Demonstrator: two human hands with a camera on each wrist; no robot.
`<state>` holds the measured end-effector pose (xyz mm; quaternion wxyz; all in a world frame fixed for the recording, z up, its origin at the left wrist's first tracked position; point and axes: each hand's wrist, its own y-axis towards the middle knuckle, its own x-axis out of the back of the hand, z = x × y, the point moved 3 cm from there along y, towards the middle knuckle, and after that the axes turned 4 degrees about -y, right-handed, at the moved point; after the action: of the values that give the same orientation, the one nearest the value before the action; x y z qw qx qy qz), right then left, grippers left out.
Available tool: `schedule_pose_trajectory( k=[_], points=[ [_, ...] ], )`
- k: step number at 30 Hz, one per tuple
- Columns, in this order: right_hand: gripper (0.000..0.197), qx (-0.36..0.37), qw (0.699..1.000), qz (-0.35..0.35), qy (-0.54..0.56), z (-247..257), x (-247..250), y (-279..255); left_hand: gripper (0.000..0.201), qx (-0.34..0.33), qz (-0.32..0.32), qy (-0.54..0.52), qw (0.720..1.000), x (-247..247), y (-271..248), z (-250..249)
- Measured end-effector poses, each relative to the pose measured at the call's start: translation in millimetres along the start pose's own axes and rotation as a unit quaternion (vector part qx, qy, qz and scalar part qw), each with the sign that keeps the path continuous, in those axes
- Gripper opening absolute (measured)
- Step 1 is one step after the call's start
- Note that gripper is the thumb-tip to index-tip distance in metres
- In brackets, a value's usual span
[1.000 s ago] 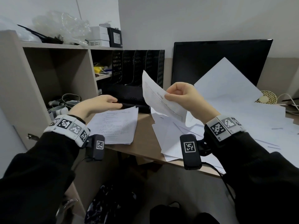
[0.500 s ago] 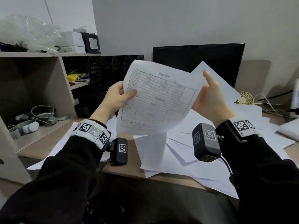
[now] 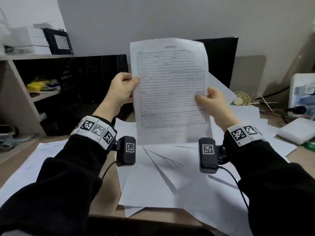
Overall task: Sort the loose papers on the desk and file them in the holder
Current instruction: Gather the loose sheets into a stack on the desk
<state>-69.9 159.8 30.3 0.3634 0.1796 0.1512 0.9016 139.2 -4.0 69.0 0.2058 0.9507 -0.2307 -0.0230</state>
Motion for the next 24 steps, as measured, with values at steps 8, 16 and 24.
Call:
schedule_pose_trajectory(
  k=[8, 16, 24],
  points=[
    [0.041, -0.038, 0.984, -0.171, 0.003, -29, 28, 25, 0.024, 0.249, 0.284, 0.228, 0.897, -28, -2, 59],
    [0.017, -0.142, 0.945, -0.270, 0.121, -75, 58, 39, 0.036, 0.340, 0.313, 0.249, 0.851, -44, 8, 106],
    [0.026, -0.187, 0.917, -0.255, 0.244, -108, 51, 40, 0.025, 0.359, 0.387, 0.302, 0.794, -79, 15, 119]
  ],
)
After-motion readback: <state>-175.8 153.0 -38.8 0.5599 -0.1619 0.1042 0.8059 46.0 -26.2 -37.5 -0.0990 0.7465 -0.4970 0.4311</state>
